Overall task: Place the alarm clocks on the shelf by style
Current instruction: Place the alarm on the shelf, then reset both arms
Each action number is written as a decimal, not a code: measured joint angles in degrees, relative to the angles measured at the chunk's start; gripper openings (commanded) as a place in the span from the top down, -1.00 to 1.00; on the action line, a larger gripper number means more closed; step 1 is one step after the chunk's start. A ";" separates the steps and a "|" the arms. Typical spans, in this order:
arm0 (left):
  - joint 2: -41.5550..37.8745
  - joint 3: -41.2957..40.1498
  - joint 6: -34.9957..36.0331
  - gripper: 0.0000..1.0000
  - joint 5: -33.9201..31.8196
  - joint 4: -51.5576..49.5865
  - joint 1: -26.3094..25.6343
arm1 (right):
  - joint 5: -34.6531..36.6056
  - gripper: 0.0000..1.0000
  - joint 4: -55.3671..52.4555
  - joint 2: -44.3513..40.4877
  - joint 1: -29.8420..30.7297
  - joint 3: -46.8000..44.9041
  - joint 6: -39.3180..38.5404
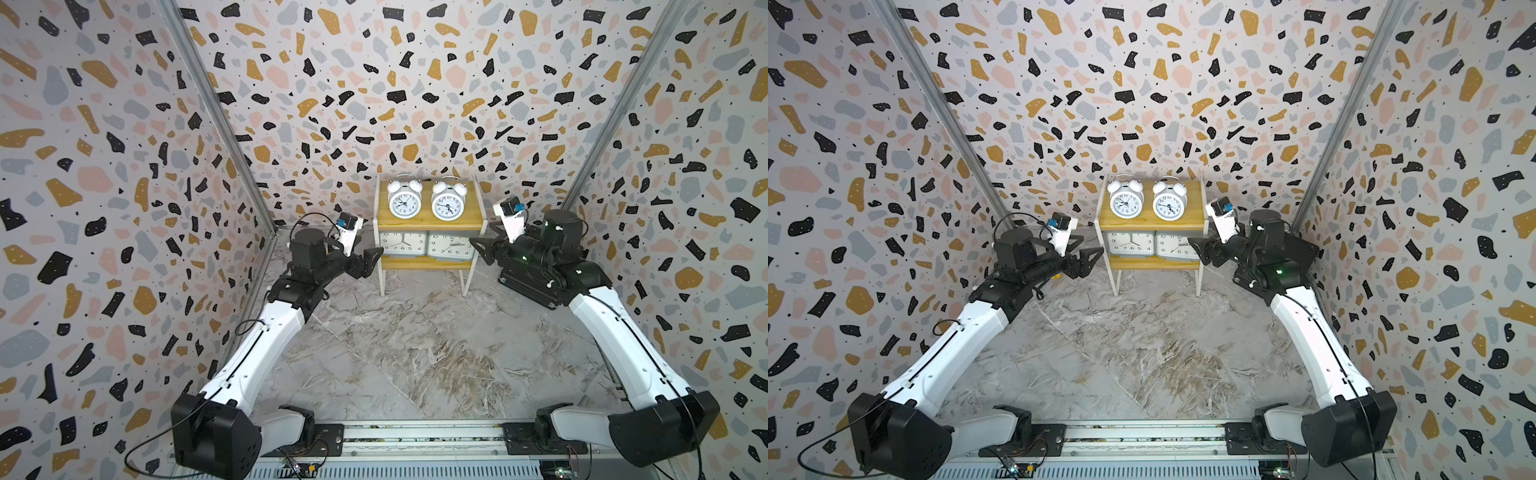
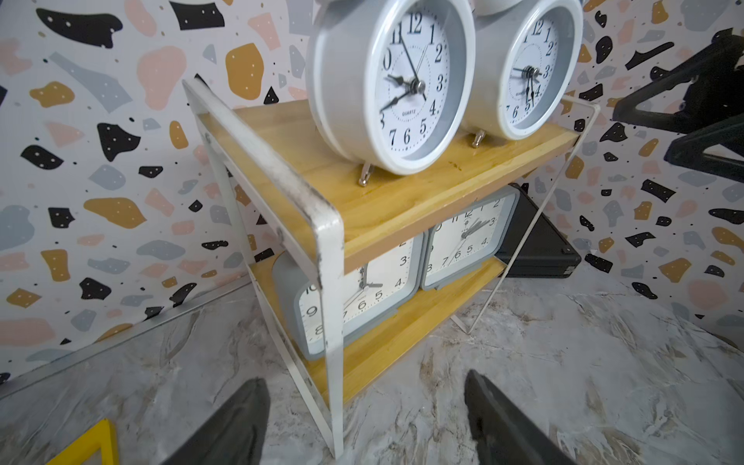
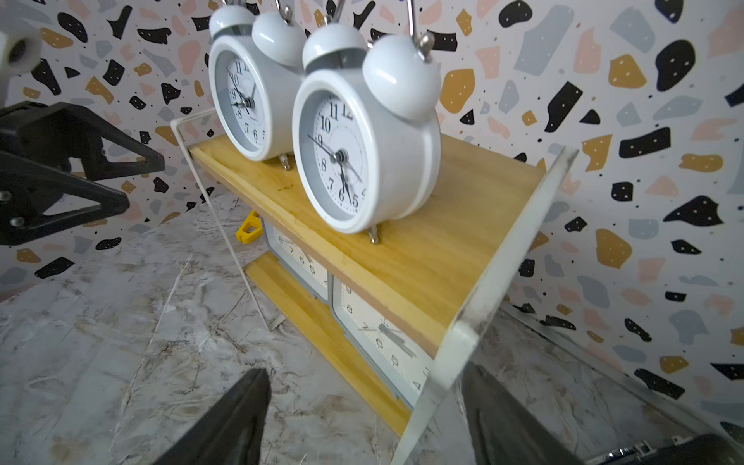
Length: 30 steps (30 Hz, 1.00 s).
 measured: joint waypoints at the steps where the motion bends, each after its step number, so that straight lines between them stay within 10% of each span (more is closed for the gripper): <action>1: -0.76 -1.22 -0.35 -0.67 -0.66 0.26 0.00 | 0.68 -0.60 0.55 -1.20 0.00 -1.79 0.44; 14: -8.13 -16.35 -9.01 -0.69 -18.88 4.35 0.00 | 15.39 -0.60 9.84 -17.66 0.00 -27.85 3.76; 30: -9.64 -33.94 0.13 -0.69 -40.81 19.93 0.22 | 37.73 -0.64 33.20 -18.08 0.00 -50.05 -0.61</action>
